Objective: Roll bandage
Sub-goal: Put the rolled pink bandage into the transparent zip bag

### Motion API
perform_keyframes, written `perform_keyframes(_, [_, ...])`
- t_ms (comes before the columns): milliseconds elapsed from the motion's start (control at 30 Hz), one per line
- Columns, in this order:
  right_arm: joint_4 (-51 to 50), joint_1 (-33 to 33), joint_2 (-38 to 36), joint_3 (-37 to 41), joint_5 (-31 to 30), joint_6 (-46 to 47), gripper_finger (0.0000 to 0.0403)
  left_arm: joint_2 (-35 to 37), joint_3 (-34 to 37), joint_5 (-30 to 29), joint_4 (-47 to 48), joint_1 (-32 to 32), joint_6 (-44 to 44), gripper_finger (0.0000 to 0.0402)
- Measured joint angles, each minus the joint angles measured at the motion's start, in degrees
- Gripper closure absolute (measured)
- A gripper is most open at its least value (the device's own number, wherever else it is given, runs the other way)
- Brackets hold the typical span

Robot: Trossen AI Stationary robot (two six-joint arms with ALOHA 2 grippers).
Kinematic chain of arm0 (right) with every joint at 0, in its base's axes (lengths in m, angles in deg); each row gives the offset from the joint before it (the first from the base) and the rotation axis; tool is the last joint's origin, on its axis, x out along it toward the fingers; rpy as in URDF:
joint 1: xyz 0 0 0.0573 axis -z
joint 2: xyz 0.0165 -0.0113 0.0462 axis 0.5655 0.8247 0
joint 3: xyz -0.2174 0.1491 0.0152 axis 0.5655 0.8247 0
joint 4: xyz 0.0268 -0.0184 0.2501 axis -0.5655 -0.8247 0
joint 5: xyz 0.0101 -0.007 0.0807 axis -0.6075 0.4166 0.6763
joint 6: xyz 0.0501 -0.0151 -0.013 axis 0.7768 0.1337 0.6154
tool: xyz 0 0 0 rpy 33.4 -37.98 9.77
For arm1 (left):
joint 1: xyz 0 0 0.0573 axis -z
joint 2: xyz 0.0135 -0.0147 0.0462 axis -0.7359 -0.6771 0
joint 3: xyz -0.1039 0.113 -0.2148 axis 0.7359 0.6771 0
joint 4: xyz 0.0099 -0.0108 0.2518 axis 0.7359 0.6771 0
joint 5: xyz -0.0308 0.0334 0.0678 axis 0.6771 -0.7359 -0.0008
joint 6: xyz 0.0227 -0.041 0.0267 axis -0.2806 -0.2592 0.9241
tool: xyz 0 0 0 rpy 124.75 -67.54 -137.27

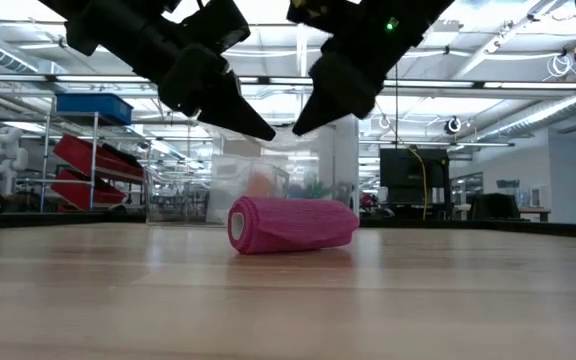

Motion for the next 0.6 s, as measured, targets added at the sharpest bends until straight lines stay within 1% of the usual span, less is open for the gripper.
perform_keyframes(133, [-2.75, -1.96, -2.86, 0.00, -6.39, 0.04, 0.0351, 0.06, -0.02, -2.46, -0.46, -0.45, -4.63, 0.0396])
perform_keyframes(233, [-2.07, -3.82, -4.94, 0.00, -7.95, -0.17, 0.0325, -0.12, 0.26, -9.08, -4.00, -0.43, -7.89, 0.0396])
perform_keyframes(300, [0.38, -5.02, -5.88, -0.02, -6.54, -0.97, 0.0311, -0.60, 0.28, -12.26, -5.82, -0.43, -9.92, 0.0396])
perform_keyframes(467, [4.75, -6.94, -6.72, -0.02, 3.10, -5.45, 0.0299, -2.29, 0.44, -14.84, -7.95, -0.54, -16.94, 0.0396])
perform_keyframes(533, [5.74, -7.10, -6.16, -0.04, 4.40, -10.45, 0.0300, -3.29, 0.44, -15.03, -9.72, -0.67, -18.57, 0.0396])
perform_keyframes(600, [4.05, -6.95, -5.60, -0.04, 4.29, -18.28, 0.0302, -4.27, 0.44, -14.49, -11.39, -0.70, -20.17, 0.0396])
